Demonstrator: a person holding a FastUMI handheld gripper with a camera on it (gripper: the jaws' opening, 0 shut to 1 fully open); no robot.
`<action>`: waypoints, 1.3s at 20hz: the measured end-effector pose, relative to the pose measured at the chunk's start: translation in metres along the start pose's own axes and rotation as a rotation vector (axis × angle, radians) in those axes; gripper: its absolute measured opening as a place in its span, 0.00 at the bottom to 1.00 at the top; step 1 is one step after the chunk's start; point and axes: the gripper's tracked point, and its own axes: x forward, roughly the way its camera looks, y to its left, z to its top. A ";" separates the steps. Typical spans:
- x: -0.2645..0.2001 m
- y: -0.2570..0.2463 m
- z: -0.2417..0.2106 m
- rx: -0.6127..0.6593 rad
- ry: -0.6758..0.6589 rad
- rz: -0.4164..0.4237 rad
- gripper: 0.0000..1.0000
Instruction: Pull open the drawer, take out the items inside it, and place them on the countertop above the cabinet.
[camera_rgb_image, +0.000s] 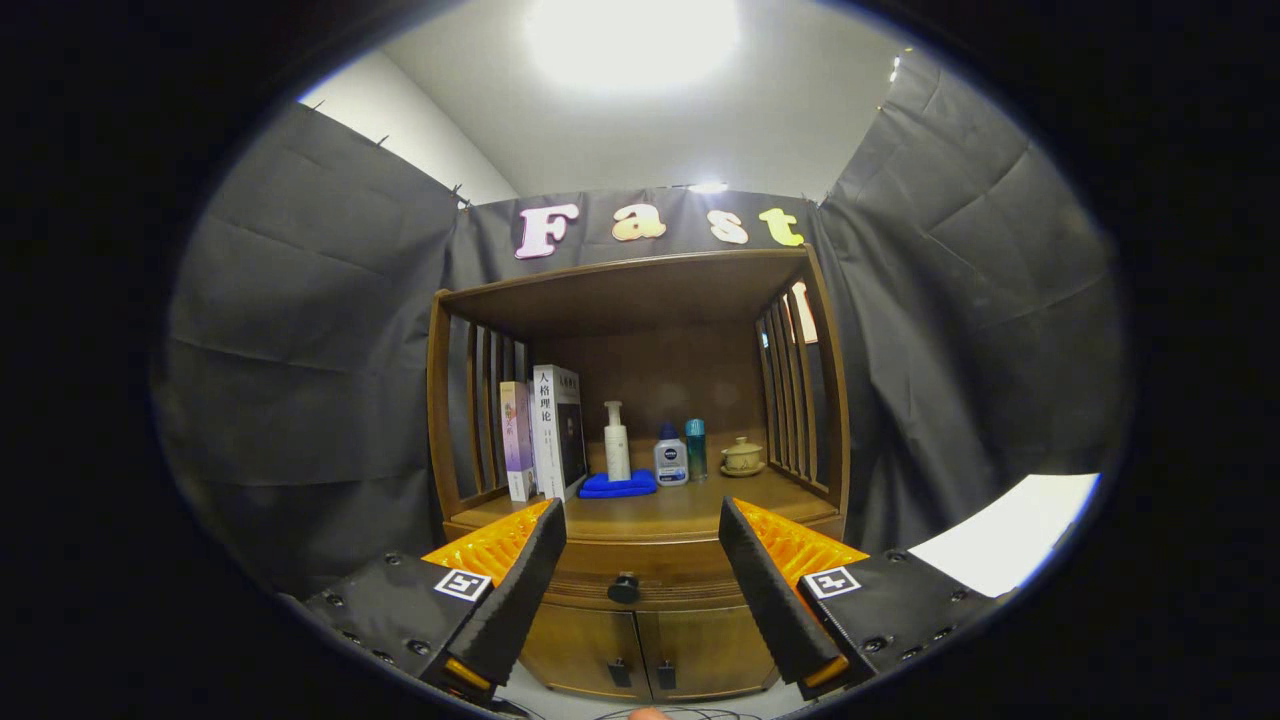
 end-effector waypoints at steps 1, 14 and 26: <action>0.000 0.001 0.000 0.003 -0.002 0.002 0.98; 0.018 -0.008 -0.016 -0.008 0.008 -0.015 0.98; 0.095 0.003 -0.084 -0.045 0.056 0.002 0.98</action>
